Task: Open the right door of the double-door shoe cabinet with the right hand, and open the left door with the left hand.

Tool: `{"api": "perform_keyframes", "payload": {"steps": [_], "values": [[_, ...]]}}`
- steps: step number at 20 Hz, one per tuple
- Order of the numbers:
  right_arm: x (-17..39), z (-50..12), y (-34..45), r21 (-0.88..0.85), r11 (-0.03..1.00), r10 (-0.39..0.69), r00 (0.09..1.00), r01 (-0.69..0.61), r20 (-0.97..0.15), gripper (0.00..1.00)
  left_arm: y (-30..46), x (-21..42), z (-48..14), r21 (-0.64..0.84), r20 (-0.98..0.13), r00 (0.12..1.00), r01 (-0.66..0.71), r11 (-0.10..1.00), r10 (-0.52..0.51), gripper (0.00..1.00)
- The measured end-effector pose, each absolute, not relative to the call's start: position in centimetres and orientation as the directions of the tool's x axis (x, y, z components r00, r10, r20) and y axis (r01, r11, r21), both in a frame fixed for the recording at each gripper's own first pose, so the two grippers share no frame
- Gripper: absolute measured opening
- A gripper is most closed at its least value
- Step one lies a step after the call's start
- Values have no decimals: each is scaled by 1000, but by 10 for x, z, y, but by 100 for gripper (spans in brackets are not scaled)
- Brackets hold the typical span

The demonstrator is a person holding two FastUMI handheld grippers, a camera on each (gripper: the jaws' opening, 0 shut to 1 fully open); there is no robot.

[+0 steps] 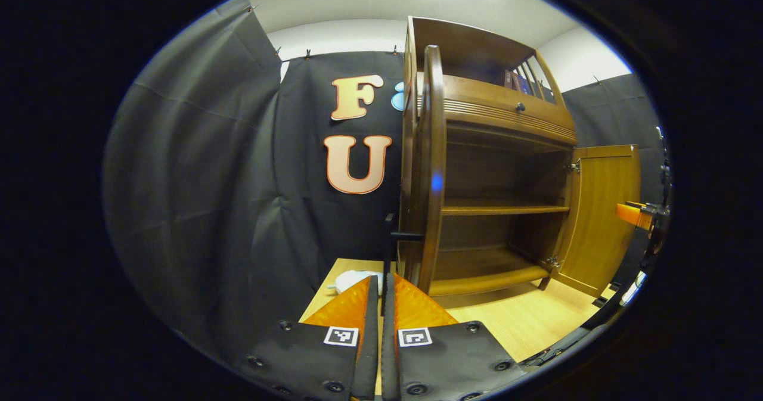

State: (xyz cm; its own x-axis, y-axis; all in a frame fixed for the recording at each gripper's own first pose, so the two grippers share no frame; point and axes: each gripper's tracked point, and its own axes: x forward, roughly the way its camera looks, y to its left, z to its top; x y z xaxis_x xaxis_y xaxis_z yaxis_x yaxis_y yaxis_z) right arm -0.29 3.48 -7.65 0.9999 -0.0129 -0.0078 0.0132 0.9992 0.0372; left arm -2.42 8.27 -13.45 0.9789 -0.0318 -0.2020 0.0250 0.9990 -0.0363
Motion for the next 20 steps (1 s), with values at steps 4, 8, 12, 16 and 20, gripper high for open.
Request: {"api": "perform_keyframes", "payload": {"steps": [4,8,12,16,20], "values": [[-7,-68,21,37,999,-19,1000,19,-4,98,61,-32,-108,-74,-195,980,13,997,-27,15],[-9,-58,12,41,999,-6,1000,6,-3,98,36,-35,-72,-84,-156,987,25,996,-38,28],[-11,-45,5,42,999,10,1000,-10,-1,92,11,-35,-47,-28,-116,993,24,999,-27,60],[-10,-32,-1,33,999,24,1000,-24,-1,92,-20,-32,-18,-11,-67,997,46,999,-47,89],[-11,-31,-2,36,999,34,999,-34,-12,92,-48,-28,-9,-32,-57,996,69,997,-71,97]]}}
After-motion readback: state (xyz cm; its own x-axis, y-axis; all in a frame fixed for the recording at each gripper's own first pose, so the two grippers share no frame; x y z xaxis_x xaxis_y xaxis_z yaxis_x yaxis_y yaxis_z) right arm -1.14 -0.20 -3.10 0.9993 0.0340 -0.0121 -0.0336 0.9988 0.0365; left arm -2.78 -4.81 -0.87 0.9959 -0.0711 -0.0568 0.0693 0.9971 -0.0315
